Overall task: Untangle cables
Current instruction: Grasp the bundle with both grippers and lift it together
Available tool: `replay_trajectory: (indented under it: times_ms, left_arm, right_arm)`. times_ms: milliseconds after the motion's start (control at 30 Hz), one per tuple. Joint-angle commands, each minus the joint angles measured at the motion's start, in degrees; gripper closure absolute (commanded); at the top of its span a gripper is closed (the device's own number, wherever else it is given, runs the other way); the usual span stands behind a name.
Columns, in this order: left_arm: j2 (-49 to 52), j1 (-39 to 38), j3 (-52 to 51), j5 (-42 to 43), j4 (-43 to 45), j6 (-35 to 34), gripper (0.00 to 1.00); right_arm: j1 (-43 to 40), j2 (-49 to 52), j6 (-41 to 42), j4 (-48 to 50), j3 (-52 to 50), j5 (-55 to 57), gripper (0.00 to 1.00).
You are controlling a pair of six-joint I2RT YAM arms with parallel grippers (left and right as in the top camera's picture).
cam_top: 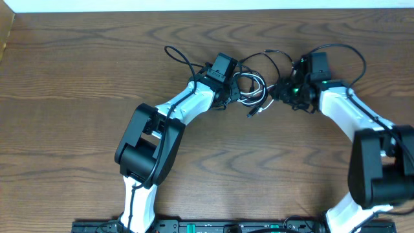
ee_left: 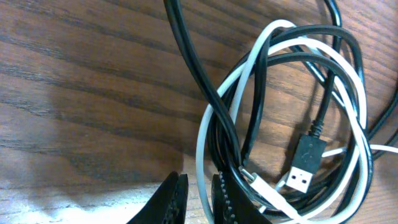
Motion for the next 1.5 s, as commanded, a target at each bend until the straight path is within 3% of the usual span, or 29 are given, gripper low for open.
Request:
replay_trajectory:
  times_ms: [0,133,267,433,867,1467]
  left_arm:
    - [2.01,0.07,0.39,-1.62,-0.48,-0.13,0.92]
    - [2.16,0.07,0.42,-1.07,-0.26,1.01,0.93]
    - [-1.51,-0.17,0.42,3.89,1.25,10.32,0.93]
    - [-9.64,-1.11,0.42,7.15,0.55,16.2,0.93]
    - [-21.44,-1.25,0.42,11.41,0.39,14.21,0.92]
    - [-32.65,-1.27,0.44,11.34,1.77,9.92,0.92]
  right_arm:
    - [-0.44,-6.43,-3.04,-0.48,2.73,-2.51,0.37]
    - [-0.33,-10.25,-4.02,-0.7,2.73,-4.52,0.33]
    - [0.09,-11.32,-8.11,-0.22,2.73,-10.47,0.32]
    - [1.31,-11.21,-11.45,-0.28,2.73,-12.07,0.3]
    - [3.96,-10.86,-13.9,1.03,2.73,-12.55,0.33]
    - [3.98,-7.98,-2.27,6.86,2.71,-13.46,0.36]
